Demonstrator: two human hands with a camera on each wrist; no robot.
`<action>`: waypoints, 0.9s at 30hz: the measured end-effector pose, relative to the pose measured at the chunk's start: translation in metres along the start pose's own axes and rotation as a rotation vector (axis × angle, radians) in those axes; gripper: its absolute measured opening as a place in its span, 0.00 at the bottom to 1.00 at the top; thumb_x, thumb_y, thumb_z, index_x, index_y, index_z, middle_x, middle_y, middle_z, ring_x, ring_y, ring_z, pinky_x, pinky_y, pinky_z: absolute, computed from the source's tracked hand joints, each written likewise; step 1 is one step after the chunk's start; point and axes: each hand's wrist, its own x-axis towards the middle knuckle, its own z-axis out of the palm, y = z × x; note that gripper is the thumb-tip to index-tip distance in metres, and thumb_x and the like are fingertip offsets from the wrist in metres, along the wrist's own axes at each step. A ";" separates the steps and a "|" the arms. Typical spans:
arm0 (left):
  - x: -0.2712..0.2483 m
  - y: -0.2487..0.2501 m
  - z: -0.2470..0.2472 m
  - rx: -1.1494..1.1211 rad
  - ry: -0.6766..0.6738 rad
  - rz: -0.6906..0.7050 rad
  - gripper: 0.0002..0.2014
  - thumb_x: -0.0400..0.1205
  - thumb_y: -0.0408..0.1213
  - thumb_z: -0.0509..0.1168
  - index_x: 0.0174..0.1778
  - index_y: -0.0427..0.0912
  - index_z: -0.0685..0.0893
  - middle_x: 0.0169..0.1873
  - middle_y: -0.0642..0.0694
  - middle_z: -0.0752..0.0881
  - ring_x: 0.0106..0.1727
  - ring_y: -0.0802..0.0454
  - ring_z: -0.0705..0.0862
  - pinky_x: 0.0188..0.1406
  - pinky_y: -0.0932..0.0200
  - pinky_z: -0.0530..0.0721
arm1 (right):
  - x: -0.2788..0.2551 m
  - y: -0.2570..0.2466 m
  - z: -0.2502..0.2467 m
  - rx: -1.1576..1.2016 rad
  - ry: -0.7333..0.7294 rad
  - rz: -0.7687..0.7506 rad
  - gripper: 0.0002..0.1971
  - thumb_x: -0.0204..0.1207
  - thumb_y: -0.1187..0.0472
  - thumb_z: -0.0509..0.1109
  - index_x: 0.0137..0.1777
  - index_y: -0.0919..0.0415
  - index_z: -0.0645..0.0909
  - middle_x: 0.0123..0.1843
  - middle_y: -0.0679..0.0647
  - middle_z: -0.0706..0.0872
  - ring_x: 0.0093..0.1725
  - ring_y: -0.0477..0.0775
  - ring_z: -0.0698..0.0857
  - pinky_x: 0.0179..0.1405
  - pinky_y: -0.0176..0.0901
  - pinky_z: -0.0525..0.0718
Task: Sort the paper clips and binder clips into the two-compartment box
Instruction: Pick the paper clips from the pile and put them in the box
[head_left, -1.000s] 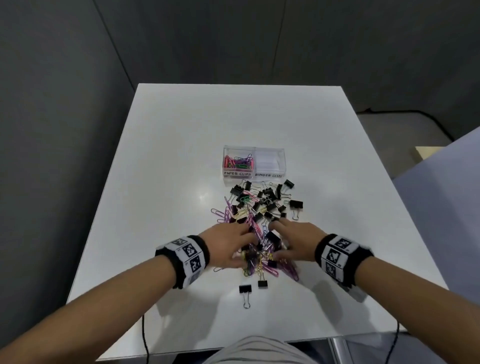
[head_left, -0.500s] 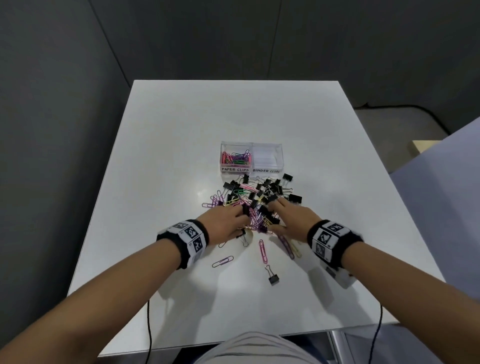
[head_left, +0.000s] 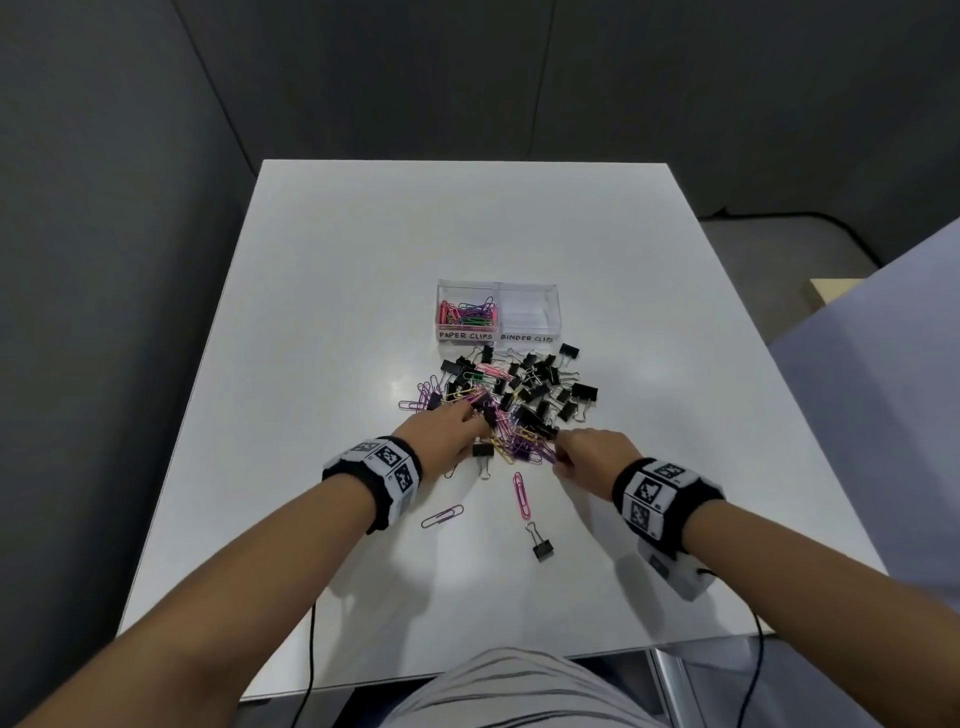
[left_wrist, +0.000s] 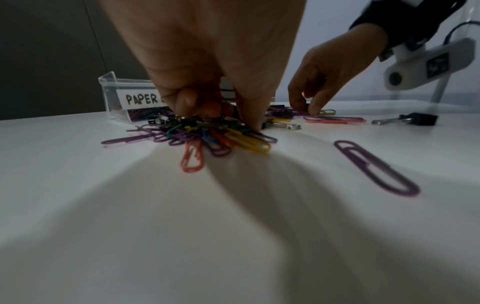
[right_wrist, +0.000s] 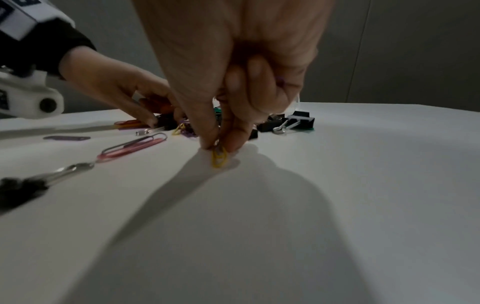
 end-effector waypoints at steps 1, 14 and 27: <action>0.001 0.001 0.001 -0.009 0.010 -0.018 0.17 0.84 0.33 0.55 0.70 0.44 0.72 0.62 0.41 0.75 0.58 0.43 0.78 0.46 0.54 0.76 | 0.004 -0.002 -0.002 0.015 0.000 0.003 0.10 0.80 0.59 0.58 0.53 0.62 0.78 0.51 0.58 0.86 0.45 0.57 0.82 0.45 0.47 0.82; -0.032 0.003 -0.004 0.017 -0.132 -0.082 0.20 0.78 0.56 0.63 0.55 0.44 0.78 0.54 0.48 0.83 0.53 0.47 0.82 0.44 0.59 0.74 | 0.008 0.001 -0.027 0.281 0.081 0.050 0.04 0.79 0.60 0.58 0.47 0.57 0.66 0.31 0.50 0.74 0.31 0.53 0.73 0.27 0.39 0.69; -0.047 0.008 0.017 -0.160 -0.137 -0.140 0.05 0.85 0.39 0.54 0.46 0.44 0.73 0.47 0.43 0.81 0.48 0.44 0.79 0.41 0.57 0.74 | 0.001 0.003 -0.016 0.576 0.060 0.047 0.08 0.83 0.67 0.52 0.49 0.61 0.73 0.47 0.55 0.78 0.46 0.53 0.76 0.46 0.42 0.71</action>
